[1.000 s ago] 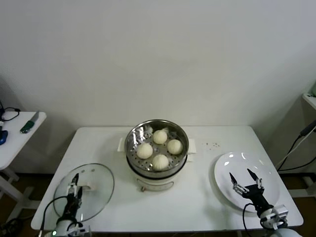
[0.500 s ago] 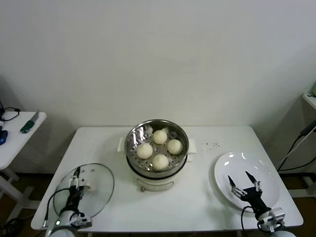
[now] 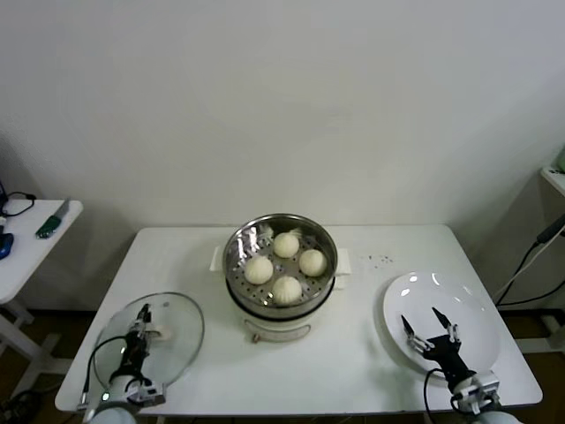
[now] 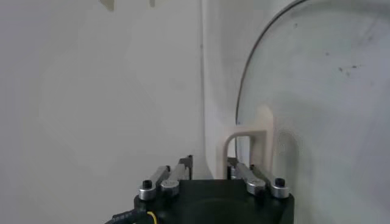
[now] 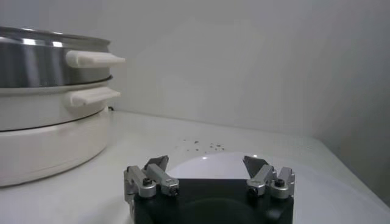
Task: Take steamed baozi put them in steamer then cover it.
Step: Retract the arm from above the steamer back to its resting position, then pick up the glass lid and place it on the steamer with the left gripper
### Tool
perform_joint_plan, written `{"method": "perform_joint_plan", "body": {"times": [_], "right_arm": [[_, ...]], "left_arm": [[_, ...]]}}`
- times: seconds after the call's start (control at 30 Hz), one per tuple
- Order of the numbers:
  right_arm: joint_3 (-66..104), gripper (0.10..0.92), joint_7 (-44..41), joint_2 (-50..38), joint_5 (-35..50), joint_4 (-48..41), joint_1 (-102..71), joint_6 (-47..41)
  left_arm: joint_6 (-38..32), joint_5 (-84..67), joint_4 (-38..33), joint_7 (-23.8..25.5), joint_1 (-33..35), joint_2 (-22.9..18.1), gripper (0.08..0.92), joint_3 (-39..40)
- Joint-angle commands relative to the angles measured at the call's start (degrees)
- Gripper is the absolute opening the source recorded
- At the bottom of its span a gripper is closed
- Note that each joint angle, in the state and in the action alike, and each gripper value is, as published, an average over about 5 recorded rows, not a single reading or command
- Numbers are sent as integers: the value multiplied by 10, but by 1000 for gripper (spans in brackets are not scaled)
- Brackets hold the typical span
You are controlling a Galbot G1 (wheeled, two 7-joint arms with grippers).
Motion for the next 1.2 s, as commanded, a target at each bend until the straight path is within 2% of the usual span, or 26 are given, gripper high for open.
{"method": "perform_joint_plan", "body": {"times": [0.03,0.27,0.4,0.67,0.8,1.0,1.2], "right_arm": [[-4,823,0,4,-11,-5,6,1],[-5,823,0,3,-17,-9,9,3],[-6,823,0,1,-19,-12,13,3],[-11,823,4,-14,-29,-19,34,2],[-19,823,7,-30,-30,-23,49,-1],[-38,823,15,-55,-29,-31,75,-9],[-58,823,24,-69,-30,-44,105,-16]], "left_arm": [[1,-13,-18,-3,5,2,332,1],[17,-32,-79,-1,29,13,164,-1],[56,-45,-134,1,49,28,156,-1],[203,-55,-264,6,85,78,156,14],[251,-67,-310,18,91,101,156,22],[329,-130,-365,41,65,148,156,51],[384,-157,-377,57,-6,229,156,131]]}}
